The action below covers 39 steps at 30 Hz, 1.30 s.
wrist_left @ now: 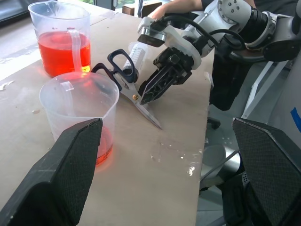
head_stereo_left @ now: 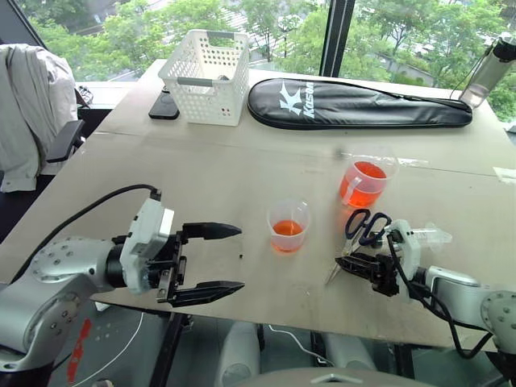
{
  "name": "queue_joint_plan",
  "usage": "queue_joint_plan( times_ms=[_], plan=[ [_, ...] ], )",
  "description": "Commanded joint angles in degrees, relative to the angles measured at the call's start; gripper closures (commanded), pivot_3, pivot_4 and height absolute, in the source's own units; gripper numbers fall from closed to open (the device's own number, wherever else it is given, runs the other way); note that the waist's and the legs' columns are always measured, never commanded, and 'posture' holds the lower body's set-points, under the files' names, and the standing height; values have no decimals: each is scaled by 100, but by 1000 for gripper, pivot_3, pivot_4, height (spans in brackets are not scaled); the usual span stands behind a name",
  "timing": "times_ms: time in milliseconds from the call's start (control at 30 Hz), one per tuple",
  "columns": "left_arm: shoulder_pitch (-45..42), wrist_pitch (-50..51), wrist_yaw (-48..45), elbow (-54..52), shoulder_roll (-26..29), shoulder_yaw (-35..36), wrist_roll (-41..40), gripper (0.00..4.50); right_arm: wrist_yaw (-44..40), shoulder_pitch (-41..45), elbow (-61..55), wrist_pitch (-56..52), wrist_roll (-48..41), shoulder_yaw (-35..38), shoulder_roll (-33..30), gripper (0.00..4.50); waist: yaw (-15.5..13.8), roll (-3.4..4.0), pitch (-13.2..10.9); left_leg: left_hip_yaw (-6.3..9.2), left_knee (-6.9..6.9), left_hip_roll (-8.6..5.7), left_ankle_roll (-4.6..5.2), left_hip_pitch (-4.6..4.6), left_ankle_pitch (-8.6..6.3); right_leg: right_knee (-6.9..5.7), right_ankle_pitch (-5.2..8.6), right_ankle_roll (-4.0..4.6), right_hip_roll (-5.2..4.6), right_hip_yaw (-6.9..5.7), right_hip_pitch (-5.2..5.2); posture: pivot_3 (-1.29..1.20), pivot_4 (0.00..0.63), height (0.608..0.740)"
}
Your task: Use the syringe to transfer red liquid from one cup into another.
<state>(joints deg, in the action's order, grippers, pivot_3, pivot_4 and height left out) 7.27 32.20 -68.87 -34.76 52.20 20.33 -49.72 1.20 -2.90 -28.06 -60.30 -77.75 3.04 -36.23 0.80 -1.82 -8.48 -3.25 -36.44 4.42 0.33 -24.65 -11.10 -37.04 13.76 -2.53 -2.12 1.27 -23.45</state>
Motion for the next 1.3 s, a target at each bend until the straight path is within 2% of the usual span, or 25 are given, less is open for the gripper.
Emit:
queue_joint_plan(
  times_ms=[33,233,433,600,700,800,900,1000,1300],
  plan=[
    [86,-33,10,-187,64,219,-116,0,58,-28,38,-55,156,2,22,4464,-5,7,2,0,1,1,0,-1,0,0,-1,2,2,0,0,0,150,724],
    [141,-101,33,-174,11,195,-76,0,48,-194,-70,-25,-164,252,-2,4464,-108,8,4,-11,2,-10,4,-15,-3,10,-6,11,-10,5,-8,0,150,724],
    [101,-211,23,-96,-66,76,-4,0,-154,-638,-473,35,-868,723,-371,4464,-176,14,0,-16,2,-10,5,-15,-4,11,-5,9,-14,9,-11,0,150,724],
    [25,-330,-23,26,-131,-77,68,0,-736,-1693,-1004,211,-1255,1607,-879,4464,-171,18,-2,-16,4,-14,7,-19,-5,13,-4,7,-17,9,-10,0,150,724],
    [-40,-441,-77,131,-197,-231,158,0,-1181,-2515,-1282,418,-1476,2399,-890,4464,-159,21,-3,-14,4,-10,7,-17,-5,13,1,-1,-11,9,-8,0,150,724],
    [-148,-536,-122,238,-267,-391,231,0,-1203,-3173,-1332,701,-1845,3154,-773,4464,-152,23,-3,-14,4,-5,7,-14,-5,12,6,-11,-5,10,-8,0,150,724],
    [-329,-606,-162,342,-337,-578,280,0,-1177,-3534,-977,860,-1996,3866,-808,4464,-150,22,-3,-16,4,-2,6,-10,-5,12,7,-13,-4,14,-10,0,150,724],
    [-530,-648,-212,438,-403,-784,311,0,-1350,-3485,-189,717,-1842,4294,-1187,4464,-147,22,-2,-19,2,-4,2,-9,-8,13,7,-13,-9,21,-11,0,150,724],
    [-952,-764,-415,741,-435,-1007,440,0,-1949,-1879,2817,-145,-724,3897,-2743,4464,-137,29,-9,-31,6,-12,9,-11,-5,14,-4,6,-3,35,-15,0,150,724]
  ],
)
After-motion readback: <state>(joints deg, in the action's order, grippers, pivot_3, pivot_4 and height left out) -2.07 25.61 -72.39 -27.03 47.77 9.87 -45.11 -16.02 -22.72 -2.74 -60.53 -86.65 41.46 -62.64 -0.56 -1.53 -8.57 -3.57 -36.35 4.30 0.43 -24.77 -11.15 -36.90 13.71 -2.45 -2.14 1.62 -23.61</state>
